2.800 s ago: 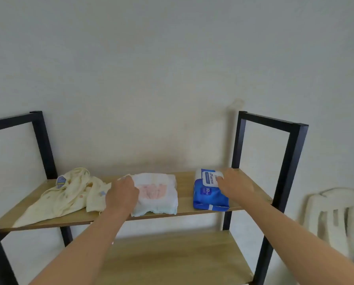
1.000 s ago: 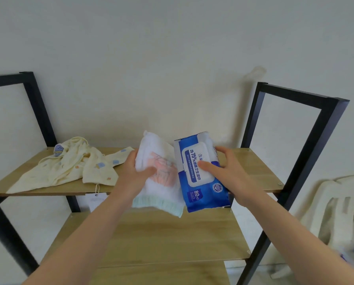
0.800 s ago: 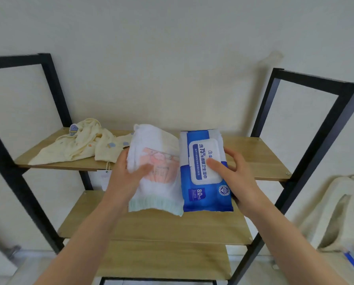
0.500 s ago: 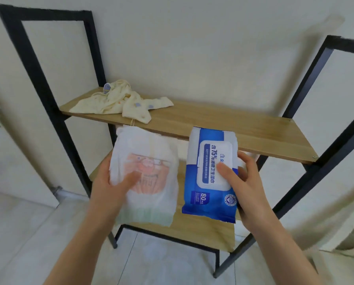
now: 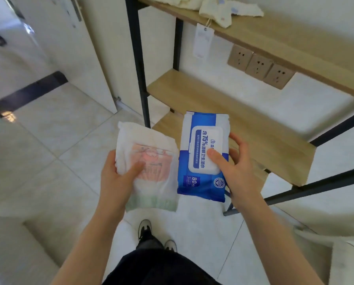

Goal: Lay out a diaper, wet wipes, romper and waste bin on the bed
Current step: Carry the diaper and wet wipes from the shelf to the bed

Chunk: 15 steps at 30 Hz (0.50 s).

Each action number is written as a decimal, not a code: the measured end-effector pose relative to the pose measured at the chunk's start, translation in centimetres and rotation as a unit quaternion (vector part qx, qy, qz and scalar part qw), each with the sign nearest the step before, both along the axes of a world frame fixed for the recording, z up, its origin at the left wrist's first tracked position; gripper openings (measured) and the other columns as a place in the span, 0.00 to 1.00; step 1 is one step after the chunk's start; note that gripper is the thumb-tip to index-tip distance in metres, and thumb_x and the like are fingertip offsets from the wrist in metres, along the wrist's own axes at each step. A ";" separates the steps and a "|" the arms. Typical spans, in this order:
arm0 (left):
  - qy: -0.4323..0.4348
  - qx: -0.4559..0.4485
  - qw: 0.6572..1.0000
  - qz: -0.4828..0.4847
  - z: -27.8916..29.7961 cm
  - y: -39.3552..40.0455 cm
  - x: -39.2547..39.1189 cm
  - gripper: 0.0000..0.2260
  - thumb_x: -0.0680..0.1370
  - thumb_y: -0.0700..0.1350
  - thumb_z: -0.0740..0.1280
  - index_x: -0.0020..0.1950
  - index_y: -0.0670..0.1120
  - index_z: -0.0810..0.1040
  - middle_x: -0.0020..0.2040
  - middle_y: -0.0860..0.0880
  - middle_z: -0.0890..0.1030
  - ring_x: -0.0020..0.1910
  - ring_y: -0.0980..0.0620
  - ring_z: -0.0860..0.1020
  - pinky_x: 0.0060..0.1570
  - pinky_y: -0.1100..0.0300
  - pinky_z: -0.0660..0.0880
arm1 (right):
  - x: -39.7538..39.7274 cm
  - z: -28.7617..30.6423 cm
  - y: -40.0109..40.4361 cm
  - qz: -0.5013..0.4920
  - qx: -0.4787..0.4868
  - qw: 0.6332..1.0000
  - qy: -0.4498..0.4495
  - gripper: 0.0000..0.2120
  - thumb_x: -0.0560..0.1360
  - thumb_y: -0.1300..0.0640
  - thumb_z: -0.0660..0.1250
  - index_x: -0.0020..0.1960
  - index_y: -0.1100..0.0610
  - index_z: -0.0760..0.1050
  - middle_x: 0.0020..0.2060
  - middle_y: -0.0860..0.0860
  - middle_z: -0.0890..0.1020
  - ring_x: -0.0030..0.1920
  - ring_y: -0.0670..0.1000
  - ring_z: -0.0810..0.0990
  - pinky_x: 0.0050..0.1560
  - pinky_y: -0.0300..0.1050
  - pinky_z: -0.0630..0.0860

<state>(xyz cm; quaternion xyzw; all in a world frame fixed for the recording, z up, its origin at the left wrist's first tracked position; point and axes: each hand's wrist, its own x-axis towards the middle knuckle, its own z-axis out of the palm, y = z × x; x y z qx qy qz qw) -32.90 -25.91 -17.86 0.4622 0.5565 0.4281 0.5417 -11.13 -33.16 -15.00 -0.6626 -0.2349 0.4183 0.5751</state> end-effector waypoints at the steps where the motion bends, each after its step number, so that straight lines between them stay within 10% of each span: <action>1: 0.002 -0.009 1.000 0.013 -0.7 -0.5 -0.8 0.13 0.73 0.40 0.73 0.50 0.54 0.74 0.48 0.52 0.82 0.43 0.56 0.82 0.35 0.63 0.78 | -0.7 -0.7 0.2 0.013 -0.009 1.000 0.004 0.28 0.66 0.49 0.75 0.62 0.40 0.67 0.54 0.50 0.81 0.47 0.52 0.86 0.38 0.51 0.83; 15: 0.018 -0.099 0.973 0.209 -5.5 -1.7 -14.8 0.14 0.73 0.40 0.73 0.57 0.49 0.76 0.49 0.51 0.83 0.47 0.53 0.83 0.45 0.55 0.81 | -12.1 -7.1 6.8 0.210 -0.109 0.971 0.018 0.29 0.67 0.50 0.77 0.63 0.39 0.68 0.57 0.52 0.80 0.52 0.55 0.84 0.46 0.61 0.82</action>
